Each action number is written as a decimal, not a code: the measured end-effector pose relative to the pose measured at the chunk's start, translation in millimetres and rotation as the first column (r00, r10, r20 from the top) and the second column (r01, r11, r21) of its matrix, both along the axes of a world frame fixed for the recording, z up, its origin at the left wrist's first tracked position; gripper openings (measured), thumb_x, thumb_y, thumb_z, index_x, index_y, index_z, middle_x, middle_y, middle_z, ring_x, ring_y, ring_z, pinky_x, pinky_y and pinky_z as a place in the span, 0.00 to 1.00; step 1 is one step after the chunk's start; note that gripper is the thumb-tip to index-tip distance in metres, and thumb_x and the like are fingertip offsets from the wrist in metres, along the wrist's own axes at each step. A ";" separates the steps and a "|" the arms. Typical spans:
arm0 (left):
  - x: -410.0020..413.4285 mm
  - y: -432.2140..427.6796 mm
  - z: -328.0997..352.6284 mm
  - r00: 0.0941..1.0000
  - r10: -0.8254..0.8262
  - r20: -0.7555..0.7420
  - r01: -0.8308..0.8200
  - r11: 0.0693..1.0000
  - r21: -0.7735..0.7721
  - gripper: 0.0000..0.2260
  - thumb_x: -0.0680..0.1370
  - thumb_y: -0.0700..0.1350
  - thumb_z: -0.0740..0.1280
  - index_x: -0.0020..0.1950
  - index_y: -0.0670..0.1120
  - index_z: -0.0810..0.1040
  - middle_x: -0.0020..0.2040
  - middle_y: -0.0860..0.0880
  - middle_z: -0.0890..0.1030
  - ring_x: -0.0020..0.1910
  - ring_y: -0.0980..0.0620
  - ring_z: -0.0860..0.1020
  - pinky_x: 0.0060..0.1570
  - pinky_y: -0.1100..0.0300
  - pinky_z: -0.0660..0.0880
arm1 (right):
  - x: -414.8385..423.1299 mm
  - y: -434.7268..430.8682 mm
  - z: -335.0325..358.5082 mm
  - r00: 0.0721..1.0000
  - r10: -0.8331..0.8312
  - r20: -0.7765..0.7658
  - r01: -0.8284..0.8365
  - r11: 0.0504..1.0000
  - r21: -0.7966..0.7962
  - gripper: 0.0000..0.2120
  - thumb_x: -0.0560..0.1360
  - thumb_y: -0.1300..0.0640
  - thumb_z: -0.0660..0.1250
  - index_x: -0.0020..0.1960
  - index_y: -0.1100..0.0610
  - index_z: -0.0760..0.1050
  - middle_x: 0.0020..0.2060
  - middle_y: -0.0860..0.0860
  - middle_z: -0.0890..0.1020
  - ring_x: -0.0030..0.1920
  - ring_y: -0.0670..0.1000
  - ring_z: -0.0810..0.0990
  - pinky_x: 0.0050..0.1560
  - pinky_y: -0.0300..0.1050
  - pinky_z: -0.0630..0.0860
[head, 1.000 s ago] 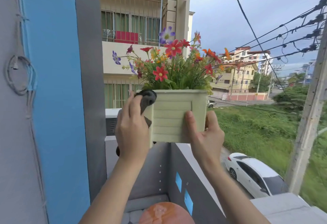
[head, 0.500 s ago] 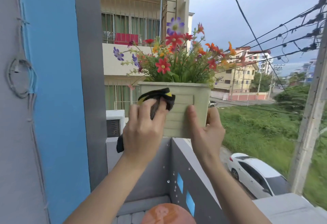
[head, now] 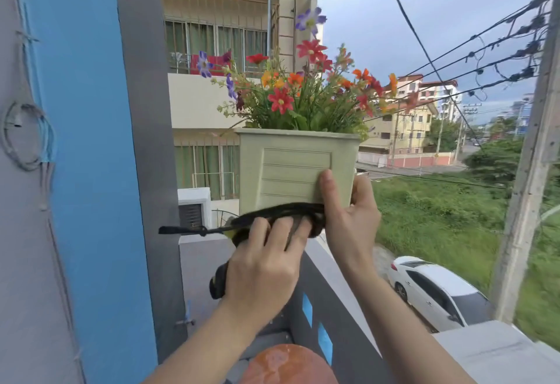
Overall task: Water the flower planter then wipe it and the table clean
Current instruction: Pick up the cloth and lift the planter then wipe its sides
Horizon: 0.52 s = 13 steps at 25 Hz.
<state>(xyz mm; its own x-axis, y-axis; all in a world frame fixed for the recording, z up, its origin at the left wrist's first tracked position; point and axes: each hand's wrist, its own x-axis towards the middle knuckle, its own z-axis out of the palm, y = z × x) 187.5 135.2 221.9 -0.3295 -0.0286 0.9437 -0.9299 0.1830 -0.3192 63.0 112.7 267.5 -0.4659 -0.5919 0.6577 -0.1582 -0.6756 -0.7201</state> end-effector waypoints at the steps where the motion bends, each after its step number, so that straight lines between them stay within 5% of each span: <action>1: 3.5 1.5 -7.9 0.999 -0.018 0.031 0.017 1.000 0.026 0.12 0.73 0.38 0.68 0.54 0.50 0.82 0.42 0.49 0.79 0.36 0.47 0.72 0.24 0.57 0.73 | -1.8 -0.3 -0.6 1.000 0.007 0.008 -0.007 1.000 0.003 0.23 0.71 0.41 0.68 0.41 0.61 0.68 0.33 0.57 0.75 0.32 0.45 0.69 0.35 0.43 0.67; 5: 14.0 -4.8 20.2 0.976 -0.014 -0.219 0.009 1.000 -0.024 0.13 0.72 0.36 0.69 0.53 0.48 0.83 0.41 0.46 0.79 0.38 0.46 0.73 0.28 0.56 0.74 | -1.5 -1.7 -3.3 0.999 0.008 0.031 -0.008 1.000 0.007 0.24 0.71 0.39 0.68 0.41 0.61 0.68 0.35 0.60 0.76 0.33 0.46 0.69 0.36 0.46 0.68; 9: 4.3 -7.8 -13.4 0.999 -0.041 0.005 0.041 0.999 0.032 0.12 0.72 0.36 0.68 0.51 0.49 0.83 0.37 0.49 0.78 0.34 0.48 0.71 0.24 0.58 0.72 | -4.6 0.7 -1.4 1.000 -0.012 0.011 0.012 1.000 0.006 0.23 0.72 0.41 0.68 0.40 0.61 0.67 0.29 0.47 0.70 0.30 0.44 0.67 0.34 0.41 0.65; 13: 24.3 -6.4 -12.9 0.990 -0.128 0.053 0.124 0.989 0.074 0.09 0.73 0.38 0.68 0.48 0.47 0.85 0.37 0.50 0.80 0.34 0.48 0.71 0.27 0.59 0.72 | -16.4 -1.5 -0.7 0.999 -0.015 0.037 0.015 1.000 0.000 0.21 0.73 0.41 0.69 0.41 0.60 0.70 0.31 0.50 0.74 0.32 0.44 0.69 0.36 0.43 0.67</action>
